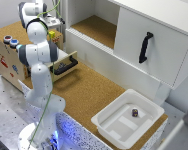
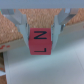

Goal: Place the pink object in the drawer

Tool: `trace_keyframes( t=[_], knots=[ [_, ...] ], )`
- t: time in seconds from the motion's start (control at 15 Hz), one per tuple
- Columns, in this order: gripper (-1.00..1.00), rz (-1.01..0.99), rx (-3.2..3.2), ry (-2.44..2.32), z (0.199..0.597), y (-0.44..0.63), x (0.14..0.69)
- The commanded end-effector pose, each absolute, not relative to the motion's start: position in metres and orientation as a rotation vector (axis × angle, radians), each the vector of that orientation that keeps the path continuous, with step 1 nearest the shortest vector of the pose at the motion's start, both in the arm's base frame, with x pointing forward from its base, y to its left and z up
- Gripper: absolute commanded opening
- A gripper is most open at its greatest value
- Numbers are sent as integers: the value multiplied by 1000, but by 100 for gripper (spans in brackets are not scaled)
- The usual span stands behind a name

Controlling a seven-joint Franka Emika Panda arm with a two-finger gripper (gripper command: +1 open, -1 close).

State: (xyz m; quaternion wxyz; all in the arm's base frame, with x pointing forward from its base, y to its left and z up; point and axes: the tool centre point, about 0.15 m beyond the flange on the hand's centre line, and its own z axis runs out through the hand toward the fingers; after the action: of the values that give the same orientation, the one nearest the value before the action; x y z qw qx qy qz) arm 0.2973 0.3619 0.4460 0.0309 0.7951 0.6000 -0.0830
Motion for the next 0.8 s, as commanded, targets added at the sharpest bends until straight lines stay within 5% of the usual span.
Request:
trace_keyframes(
  t=[0.0, 0.73],
  knots=[
    [-100, -83, 2542, 1780, 414, 303, 259],
    [-100, -6, 2497, 1932, 355, 323, 248]
  ],
)
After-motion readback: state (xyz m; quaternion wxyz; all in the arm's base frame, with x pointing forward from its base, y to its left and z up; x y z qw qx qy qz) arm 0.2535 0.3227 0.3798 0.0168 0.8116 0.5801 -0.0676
